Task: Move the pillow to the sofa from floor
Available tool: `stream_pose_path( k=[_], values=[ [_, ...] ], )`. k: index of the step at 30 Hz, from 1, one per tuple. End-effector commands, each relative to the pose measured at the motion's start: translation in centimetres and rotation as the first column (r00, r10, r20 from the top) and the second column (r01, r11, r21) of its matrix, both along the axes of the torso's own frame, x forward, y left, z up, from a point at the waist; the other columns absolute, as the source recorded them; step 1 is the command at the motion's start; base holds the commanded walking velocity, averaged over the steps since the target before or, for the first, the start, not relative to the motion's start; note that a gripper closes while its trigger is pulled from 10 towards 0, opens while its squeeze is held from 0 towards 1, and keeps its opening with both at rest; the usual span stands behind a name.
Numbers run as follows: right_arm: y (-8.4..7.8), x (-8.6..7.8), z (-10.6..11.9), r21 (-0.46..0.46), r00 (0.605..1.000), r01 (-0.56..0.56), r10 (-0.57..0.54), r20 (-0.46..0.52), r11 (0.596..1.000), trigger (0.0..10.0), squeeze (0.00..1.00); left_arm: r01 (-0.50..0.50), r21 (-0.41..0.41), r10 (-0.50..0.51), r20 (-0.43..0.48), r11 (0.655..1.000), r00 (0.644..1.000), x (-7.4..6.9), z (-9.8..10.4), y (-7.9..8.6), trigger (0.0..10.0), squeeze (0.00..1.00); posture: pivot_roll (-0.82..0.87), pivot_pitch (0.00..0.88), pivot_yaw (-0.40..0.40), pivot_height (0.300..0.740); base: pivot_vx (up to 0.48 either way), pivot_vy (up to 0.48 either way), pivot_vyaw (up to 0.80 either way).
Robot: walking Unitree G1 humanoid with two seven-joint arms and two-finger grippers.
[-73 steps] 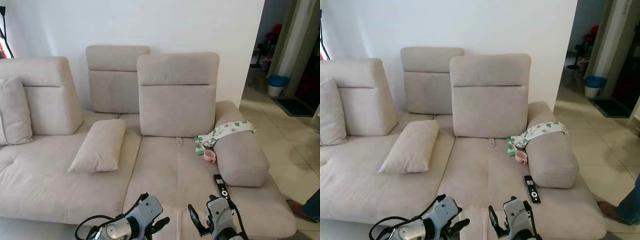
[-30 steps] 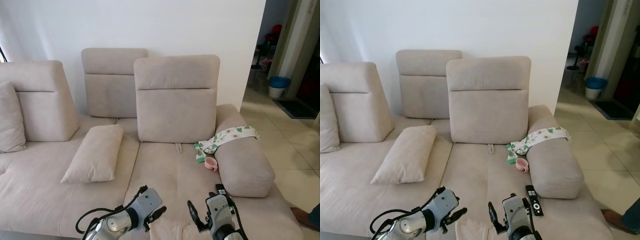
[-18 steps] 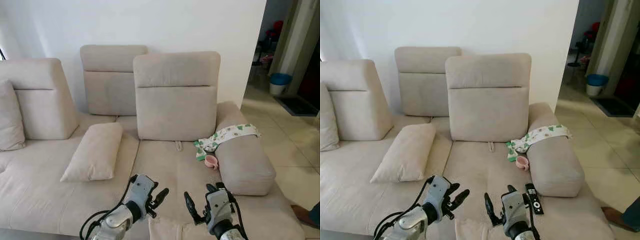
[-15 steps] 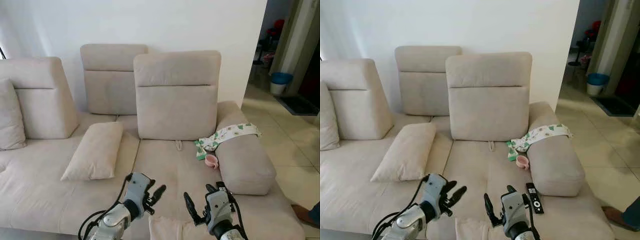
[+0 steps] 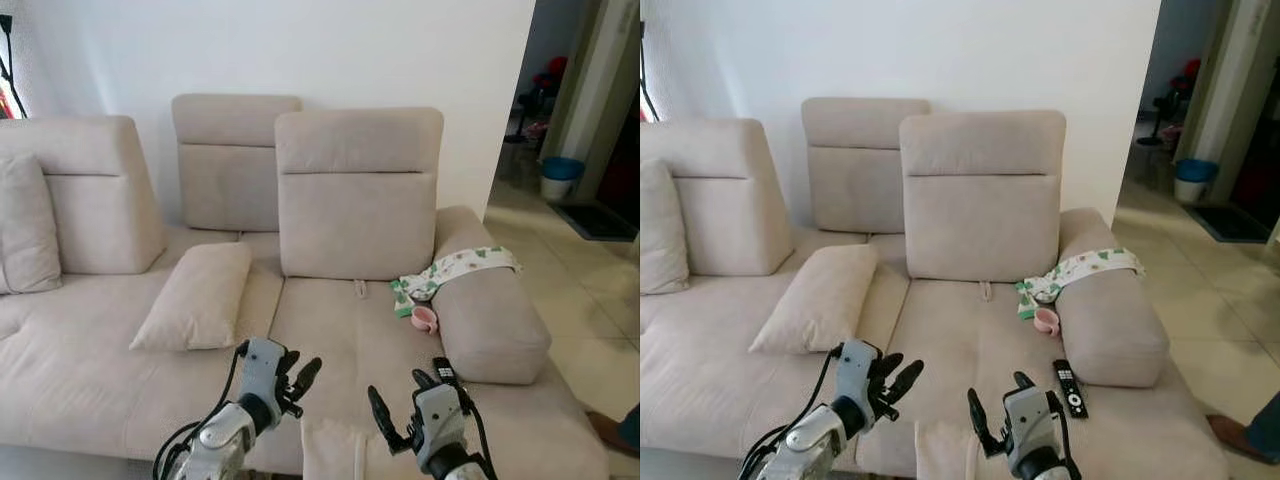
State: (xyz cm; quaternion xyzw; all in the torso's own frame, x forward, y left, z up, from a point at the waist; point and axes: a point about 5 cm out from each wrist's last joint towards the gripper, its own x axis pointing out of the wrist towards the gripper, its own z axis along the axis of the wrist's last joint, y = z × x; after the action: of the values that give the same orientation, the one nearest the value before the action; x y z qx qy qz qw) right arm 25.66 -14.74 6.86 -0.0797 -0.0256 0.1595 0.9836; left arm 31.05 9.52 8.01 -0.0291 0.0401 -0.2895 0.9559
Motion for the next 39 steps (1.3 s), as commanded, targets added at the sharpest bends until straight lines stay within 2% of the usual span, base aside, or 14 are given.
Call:
stream_pose_path(
  k=[1, 16, 20, 25, 26, 27, 28, 29, 33, 35, 37, 38, 39],
  values=[
    [0.2, -0.2, -0.2, 0.008, 1.0, -0.007, 0.008, -0.007, 1.0, 10.0, 0.0, 0.001, 0.015, -0.001, -0.017, 1.0, 1.0, -0.3, -0.5, 0.3, 10.0, 0.0, -0.09, 0.0, 0.067, 0.635, 0.0, 0.0, 0.0],
    [0.2, -0.7, -0.4, 0.019, 1.0, -0.002, 0.002, -0.017, 1.0, 10.0, 0.0, 0.037, 0.07, -0.039, 0.02, 0.997, 0.999, -0.4, -0.3, 0.1, 10.0, 0.0, -0.09, 0.0, 0.074, 0.57, 0.0, 0.0, 0.0],
    [0.2, -0.8, -0.4, 0.021, 1.0, -0.002, 0.002, -0.017, 1.0, 10.0, 0.0, 0.045, 0.079, -0.047, 0.029, 0.996, 0.998, -0.4, -0.3, 0.0, 10.0, 0.0, -0.09, 0.0, 0.074, 0.565, 0.0, 0.0, 0.0],
    [-0.1, -1.0, -0.7, 0.02, 0.999, -0.018, 0.019, -0.045, 1.0, 10.0, 0.0, 0.099, 0.156, -0.114, 0.089, 0.983, 0.99, -0.8, 0.2, -0.9, 10.0, 0.0, -0.09, 0.0, 0.074, 0.565, 0.0, 0.0, 0.0],
    [-0.2, -1.2, -0.9, 0.01, 0.996, -0.044, 0.044, -0.074, 0.999, 10.0, 0.0, 0.13, 0.219, -0.159, 0.12, 0.967, 0.98, -1.0, 0.5, -1.4, 10.0, 0.0, -0.09, 0.0, 0.074, 0.565, 0.0, 0.0, 0.0],
    [-0.5, -1.7, -1.2, -0.006, 0.984, -0.117, 0.115, -0.137, 0.993, 10.0, 0.0, 0.187, 0.343, -0.256, 0.169, 0.921, 0.952, -1.3, 1.1, -2.4, 10.0, 0.0, -0.09, 0.0, 0.074, 0.565, 0.0, 0.0, 0.0],
    [-0.6, -1.9, -1.3, -0.009, 0.977, -0.145, 0.142, -0.157, 0.989, 10.0, 0.0, 0.204, 0.377, -0.287, 0.177, 0.904, 0.941, -1.4, 1.3, -2.7, 10.0, 0.0, -0.09, 0.0, 0.074, 0.565, 0.0, 0.0, 0.0],
    [-0.6, -1.9, -1.3, -0.009, 0.977, -0.145, 0.142, -0.157, 0.989, 10.0, 0.0, 0.204, 0.377, -0.287, 0.177, 0.904, 0.941, -1.4, 1.3, -2.7, 10.0, 0.0, -0.09, 0.0, 0.074, 0.565, 0.0, 0.0, 0.0],
    [-1.2, -3.1, -1.5, -0.041, 0.935, -0.279, 0.262, -0.238, 0.959, 10.0, 0.0, 0.26, 0.457, -0.379, 0.191, 0.85, 0.905, -1.6, 2.1, -3.6, 10.0, 0.0, -0.09, 0.0, 0.08, 0.565, 0.0, 0.0, 0.0],
    [-1.5, -3.3, -1.4, -0.054, 0.931, -0.291, 0.27, -0.247, 0.955, 10.0, 0.0, 0.269, 0.476, -0.398, 0.192, 0.837, 0.897, -1.6, 2.3, -3.7, 10.0, 0.0, -0.09, 0.0, 0.082, 0.565, 0.0, 0.0, 0.0],
    [-2.2, -3.4, -1.5, -0.082, 0.925, -0.304, 0.273, -0.265, 0.949, 10.0, 0.0, 0.283, 0.516, -0.431, 0.191, 0.808, 0.882, -1.6, 2.4, -3.8, 10.0, 0.0, -0.09, 0.0, 0.085, 0.565, 0.0, 0.0, 0.0],
    [-2.9, -3.2, -1.5, -0.134, 0.93, -0.293, 0.25, -0.269, 0.947, 10.0, 0.0, 0.286, 0.535, -0.442, 0.188, 0.795, 0.877, -1.6, 2.4, -3.8, 10.0, 0.0, -0.09, 0.0, 0.088, 0.565, 0.0, 0.0, 0.0],
    [-2.9, -3.2, -1.5, -0.134, 0.93, -0.293, 0.25, -0.269, 0.947, 10.0, 0.0, 0.286, 0.535, -0.442, 0.188, 0.795, 0.877, -1.6, 2.4, -3.8, 10.0, 0.0, -0.09, 0.0, 0.088, 0.565, 0.0, 0.0, 0.0]
  ],
)
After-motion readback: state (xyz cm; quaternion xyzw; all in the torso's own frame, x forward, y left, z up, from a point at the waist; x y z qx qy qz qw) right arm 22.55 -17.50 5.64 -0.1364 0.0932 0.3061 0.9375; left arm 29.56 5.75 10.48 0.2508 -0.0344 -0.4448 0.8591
